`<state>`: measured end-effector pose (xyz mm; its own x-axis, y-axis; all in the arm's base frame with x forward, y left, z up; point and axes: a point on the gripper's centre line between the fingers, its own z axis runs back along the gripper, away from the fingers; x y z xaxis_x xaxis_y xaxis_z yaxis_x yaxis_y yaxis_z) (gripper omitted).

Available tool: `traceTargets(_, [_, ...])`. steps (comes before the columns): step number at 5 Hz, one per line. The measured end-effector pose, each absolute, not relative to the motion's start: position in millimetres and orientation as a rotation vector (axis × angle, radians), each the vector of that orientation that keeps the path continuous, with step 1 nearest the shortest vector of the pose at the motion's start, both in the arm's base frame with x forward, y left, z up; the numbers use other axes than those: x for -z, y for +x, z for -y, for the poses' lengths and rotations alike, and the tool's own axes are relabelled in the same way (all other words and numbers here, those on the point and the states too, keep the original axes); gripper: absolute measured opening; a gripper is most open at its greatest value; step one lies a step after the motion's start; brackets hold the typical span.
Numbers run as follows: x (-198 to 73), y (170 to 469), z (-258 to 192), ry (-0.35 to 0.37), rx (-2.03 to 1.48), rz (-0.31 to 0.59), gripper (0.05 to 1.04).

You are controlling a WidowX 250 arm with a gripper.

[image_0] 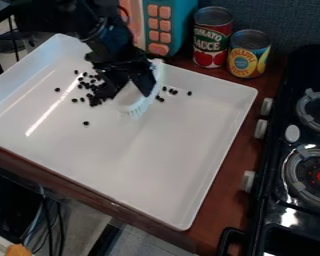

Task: Sweep into pile

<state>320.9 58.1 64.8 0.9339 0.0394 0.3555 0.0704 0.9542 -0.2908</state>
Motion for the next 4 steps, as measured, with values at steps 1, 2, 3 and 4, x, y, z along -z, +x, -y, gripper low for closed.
traceTargets(1, [-47.2, 325.6, -47.6, -0.33, 0.047, 0.323, 0.72])
traceTargets(2, [-47.6, 332.0, -39.6, -0.367, 0.071, 0.327, 0.72])
traceTargets(3, [-45.1, 333.3, -24.9, -0.365, 0.112, 0.323, 0.72])
traceTargets(4, [-45.4, 336.0, -4.1, -0.379, 0.139, 0.319, 0.72])
